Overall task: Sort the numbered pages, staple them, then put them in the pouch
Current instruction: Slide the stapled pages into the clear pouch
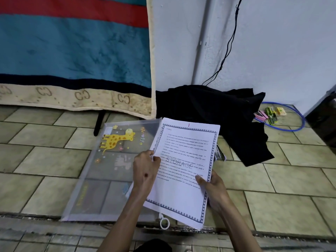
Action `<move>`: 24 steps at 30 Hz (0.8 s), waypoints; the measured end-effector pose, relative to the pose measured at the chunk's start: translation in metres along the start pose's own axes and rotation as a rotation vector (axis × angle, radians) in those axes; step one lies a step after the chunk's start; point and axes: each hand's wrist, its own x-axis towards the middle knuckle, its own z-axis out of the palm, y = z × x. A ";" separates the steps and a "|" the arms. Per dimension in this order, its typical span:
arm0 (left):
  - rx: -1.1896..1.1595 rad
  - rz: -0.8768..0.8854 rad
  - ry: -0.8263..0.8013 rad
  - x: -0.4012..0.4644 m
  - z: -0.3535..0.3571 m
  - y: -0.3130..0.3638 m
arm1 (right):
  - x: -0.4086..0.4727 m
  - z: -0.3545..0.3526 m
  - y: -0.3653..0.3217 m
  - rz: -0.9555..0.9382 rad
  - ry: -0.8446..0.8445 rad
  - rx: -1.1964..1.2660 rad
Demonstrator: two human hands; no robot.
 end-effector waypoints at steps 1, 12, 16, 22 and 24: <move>-0.003 0.008 0.008 0.000 0.000 0.001 | 0.000 -0.001 0.000 -0.005 0.003 0.004; -0.108 0.070 0.042 -0.008 -0.002 0.000 | 0.004 0.002 0.000 -0.061 -0.018 -0.034; -0.118 0.057 0.035 -0.007 -0.001 -0.002 | 0.001 0.001 -0.003 -0.091 -0.047 -0.039; -0.183 0.083 0.056 -0.011 0.003 -0.008 | 0.005 -0.001 -0.002 -0.068 -0.031 -0.058; -0.173 0.101 0.077 -0.011 0.004 -0.010 | 0.007 -0.001 -0.003 -0.071 -0.047 -0.058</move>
